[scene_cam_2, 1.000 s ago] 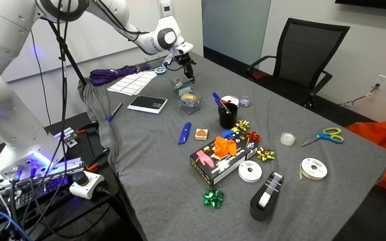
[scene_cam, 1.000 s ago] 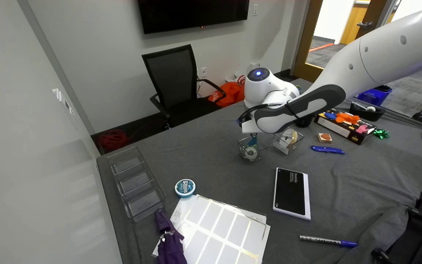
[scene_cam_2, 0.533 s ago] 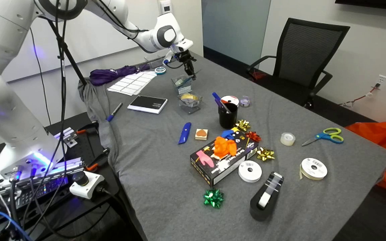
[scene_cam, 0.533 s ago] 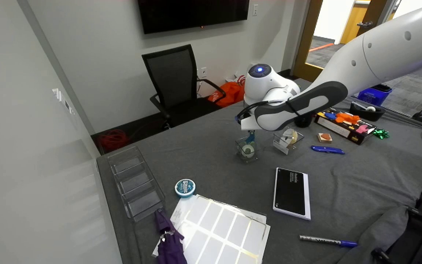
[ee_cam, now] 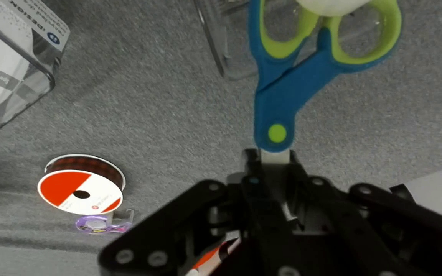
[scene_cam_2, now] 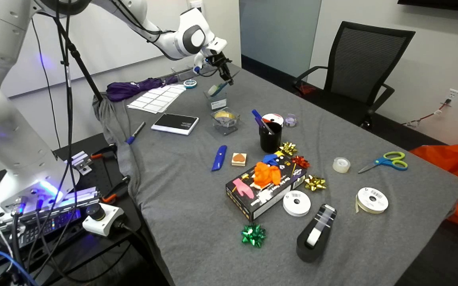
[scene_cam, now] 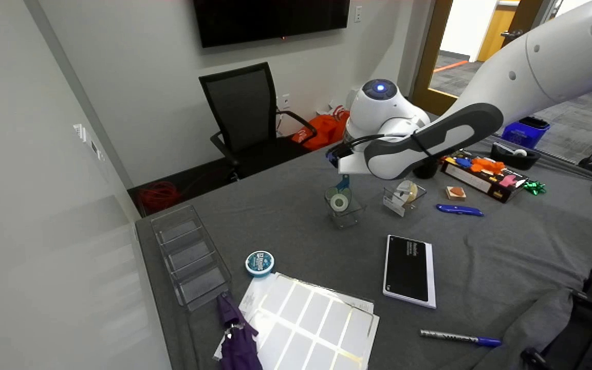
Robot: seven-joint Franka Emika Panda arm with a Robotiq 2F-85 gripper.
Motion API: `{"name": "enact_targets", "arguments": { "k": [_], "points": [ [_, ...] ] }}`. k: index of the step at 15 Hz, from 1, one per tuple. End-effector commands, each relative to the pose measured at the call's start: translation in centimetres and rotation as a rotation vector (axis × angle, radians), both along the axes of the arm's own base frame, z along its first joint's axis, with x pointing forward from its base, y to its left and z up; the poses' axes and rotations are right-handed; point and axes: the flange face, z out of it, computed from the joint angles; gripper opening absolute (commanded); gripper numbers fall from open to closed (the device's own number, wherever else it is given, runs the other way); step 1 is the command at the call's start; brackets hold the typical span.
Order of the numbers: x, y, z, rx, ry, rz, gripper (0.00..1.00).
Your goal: Remove the scissors from the glass box
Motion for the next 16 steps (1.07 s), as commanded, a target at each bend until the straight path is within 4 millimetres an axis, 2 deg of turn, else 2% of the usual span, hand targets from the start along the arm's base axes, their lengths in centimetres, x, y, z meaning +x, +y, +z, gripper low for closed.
{"name": "enact_targets", "arguments": {
  "k": [1,11,13,16],
  "points": [
    [-1.6,-0.5,2.2,0.009,-0.034,0.054,0.04],
    [-2.1,-2.2,7.0,0.033,-0.06,0.094,0.04],
    [-2.2,-2.6,7.6,0.037,-0.04,0.112,0.04],
    [-3.1,-3.5,7.3,0.017,0.047,0.177,0.04]
  ]
}}
